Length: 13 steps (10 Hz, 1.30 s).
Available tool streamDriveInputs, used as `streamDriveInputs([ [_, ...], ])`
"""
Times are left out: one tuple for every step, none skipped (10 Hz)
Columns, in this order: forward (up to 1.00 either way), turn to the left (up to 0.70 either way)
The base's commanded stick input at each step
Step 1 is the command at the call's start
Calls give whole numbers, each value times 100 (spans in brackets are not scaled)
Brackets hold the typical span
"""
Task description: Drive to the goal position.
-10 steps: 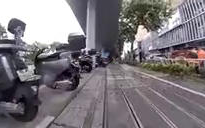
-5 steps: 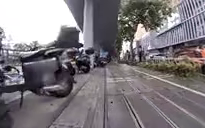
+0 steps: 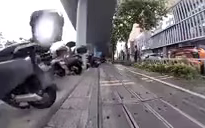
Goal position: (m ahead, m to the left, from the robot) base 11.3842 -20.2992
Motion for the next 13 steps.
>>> streamDriveInputs([
  [70, 0],
  [70, 0],
  [70, 0],
  [70, 0],
  [70, 0],
  [70, -8],
  [70, -12],
  [70, -11],
  [70, -1],
  [70, 0],
  [70, 0],
  [70, 0],
  [70, 0],
])
